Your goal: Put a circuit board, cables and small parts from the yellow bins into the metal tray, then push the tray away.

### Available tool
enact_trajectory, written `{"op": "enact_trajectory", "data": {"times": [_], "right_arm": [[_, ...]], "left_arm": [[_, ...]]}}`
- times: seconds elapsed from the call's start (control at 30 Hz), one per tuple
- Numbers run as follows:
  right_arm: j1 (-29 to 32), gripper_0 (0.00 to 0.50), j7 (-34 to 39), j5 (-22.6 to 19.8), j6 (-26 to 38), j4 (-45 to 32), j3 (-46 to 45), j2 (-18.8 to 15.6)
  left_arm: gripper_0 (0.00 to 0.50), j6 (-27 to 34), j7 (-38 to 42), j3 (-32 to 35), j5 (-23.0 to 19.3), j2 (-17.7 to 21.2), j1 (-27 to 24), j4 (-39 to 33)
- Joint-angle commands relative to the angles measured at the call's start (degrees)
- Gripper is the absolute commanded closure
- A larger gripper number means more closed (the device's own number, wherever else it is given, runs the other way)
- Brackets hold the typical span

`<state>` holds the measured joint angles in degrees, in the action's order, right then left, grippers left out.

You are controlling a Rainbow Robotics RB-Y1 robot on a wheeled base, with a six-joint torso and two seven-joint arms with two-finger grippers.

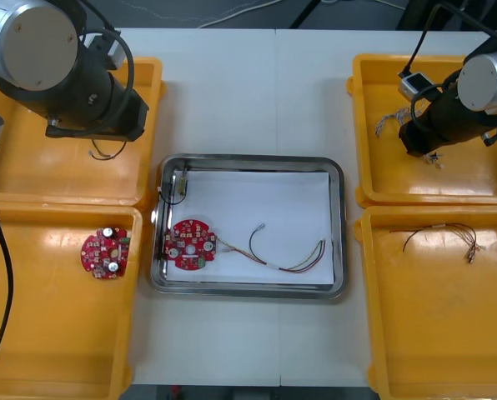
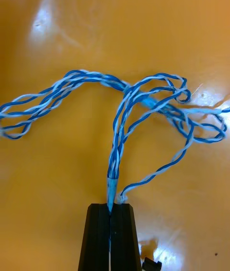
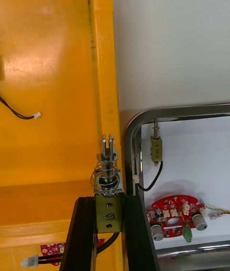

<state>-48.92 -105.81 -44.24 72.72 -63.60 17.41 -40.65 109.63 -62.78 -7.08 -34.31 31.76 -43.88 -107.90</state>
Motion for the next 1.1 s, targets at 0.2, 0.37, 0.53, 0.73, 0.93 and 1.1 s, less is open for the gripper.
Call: {"op": "enact_trajectory", "data": {"times": [0.2,0.37,0.53,0.73,0.93,1.1], "right_arm": [[-2.41,0.5,-2.65,-0.67,11.39,-7.95,-8.27,-1.89],[-2.41,0.5,-2.65,-0.85,17.46,-10.67,-11.08,-2.33],[-2.41,0.5,-2.47,-0.85,24.05,-13.13,-14.86,-2.33],[-2.41,0.5,-2.39,-1.2,30.9,-15.94,-18.9,-2.95],[-2.41,0.5,-2.3,-1.55,36.26,-18.23,-21.89,-3.3],[-3.2,0.5,-2.12,-1.73,37.28,-19.72,-22.68,-3.91]], "left_arm": [[0.5,0.37,0.38,1.11,0.21,1.82,0.72,-2.14],[0.5,0.37,0.29,1.11,0.39,1.82,1.16,-2.49],[0.5,0.37,0.21,1.11,0.56,1.82,1.6,-3.19],[0.5,0.37,0.21,1.11,0.56,1.73,1.69,-3.19],[0.5,0.37,0.12,1.11,0.47,1.73,1.69,-3.37],[0.5,0.37,0.21,1.11,0.65,1.38,1.69,-3.37]]}}
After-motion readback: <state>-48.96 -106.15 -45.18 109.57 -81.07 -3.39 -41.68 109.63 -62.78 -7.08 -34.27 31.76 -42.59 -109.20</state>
